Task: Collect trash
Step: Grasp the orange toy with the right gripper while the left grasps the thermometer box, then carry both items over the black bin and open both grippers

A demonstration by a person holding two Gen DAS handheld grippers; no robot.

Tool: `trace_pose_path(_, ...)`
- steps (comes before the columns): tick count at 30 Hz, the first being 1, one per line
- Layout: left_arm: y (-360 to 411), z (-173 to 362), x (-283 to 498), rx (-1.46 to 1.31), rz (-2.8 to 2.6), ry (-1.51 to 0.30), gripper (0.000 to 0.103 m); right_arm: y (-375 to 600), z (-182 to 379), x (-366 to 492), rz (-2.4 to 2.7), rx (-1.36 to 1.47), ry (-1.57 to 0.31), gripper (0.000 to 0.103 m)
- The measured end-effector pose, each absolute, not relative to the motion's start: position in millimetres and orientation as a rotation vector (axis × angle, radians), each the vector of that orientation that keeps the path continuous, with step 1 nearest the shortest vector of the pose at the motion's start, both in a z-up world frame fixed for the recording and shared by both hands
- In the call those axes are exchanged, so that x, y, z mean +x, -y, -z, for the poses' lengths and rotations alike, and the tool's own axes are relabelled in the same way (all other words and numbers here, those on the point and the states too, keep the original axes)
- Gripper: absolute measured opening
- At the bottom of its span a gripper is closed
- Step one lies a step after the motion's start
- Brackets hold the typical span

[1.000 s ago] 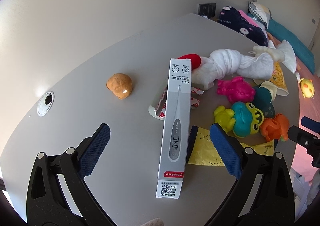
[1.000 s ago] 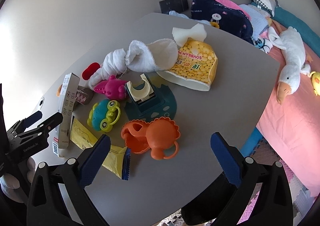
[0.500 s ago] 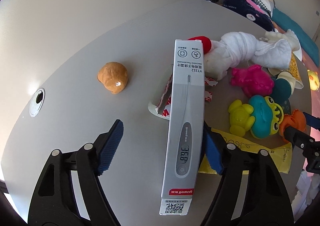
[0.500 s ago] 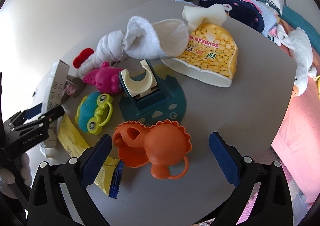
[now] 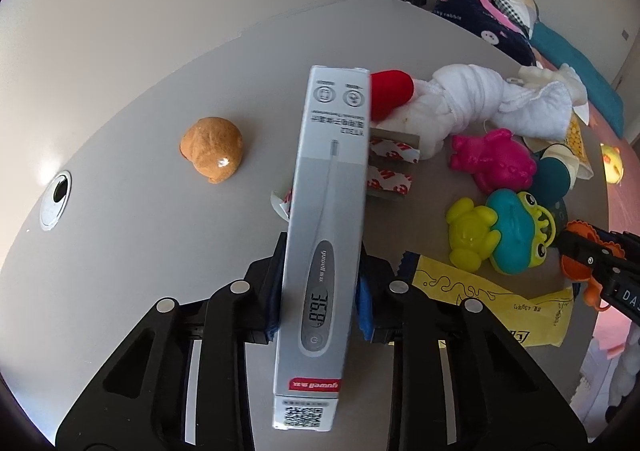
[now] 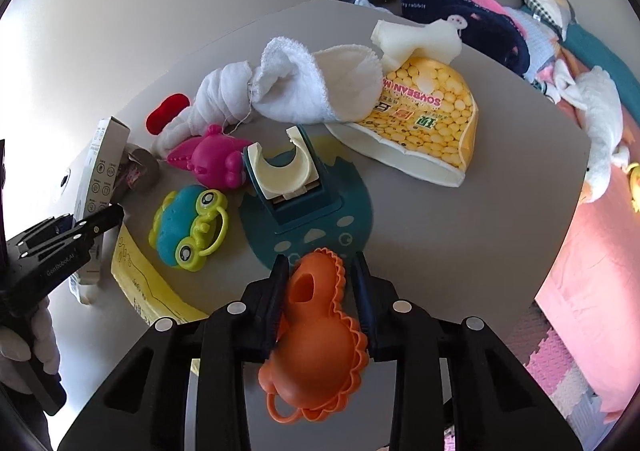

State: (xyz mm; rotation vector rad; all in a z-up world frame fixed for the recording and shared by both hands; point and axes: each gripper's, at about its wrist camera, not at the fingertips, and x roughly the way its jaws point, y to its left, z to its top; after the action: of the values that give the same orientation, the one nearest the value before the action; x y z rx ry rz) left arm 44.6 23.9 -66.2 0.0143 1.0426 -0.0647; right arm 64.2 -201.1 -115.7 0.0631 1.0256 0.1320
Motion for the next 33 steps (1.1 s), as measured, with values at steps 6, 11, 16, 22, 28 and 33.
trace_pose_path(6, -28.0, 49.4, 33.9, 0.003, 0.066, -1.0, 0.027, 214.0, 109.6, 60.7, -0.156, 0.119, -1.0, 0.034)
trace_pose_path(11, -21.2, 30.0, 33.0, 0.016, 0.074, -0.958, 0.027, 220.0, 95.2, 52.7, -0.162, 0.14, -0.965, 0.034)
trace_pose_path(16, -9.8, 18.5, 23.5, 0.031, 0.107, -0.936, 0.027, 230.1, 86.2, 41.1, -0.148, 0.153, -0.941, 0.034)
trace_pose_path(22, 17.4, 13.1, 17.2, 0.059, 0.177, -0.929, 0.027, 245.2, 80.6, 20.0, -0.11, 0.166, -0.922, 0.034)
trace_pose_path(28, 56.6, 7.9, 15.6, 0.098, 0.27, -0.92, 0.027, 270.8, 75.9, -2.1, -0.052, 0.185, -0.904, 0.034)
trace_pose_path(33, 94.1, 6.6, 12.0, 0.141, 0.36, -0.92, 0.027, 294.9, 76.0, -22.0, 0.006, 0.218, -0.894, 0.034)
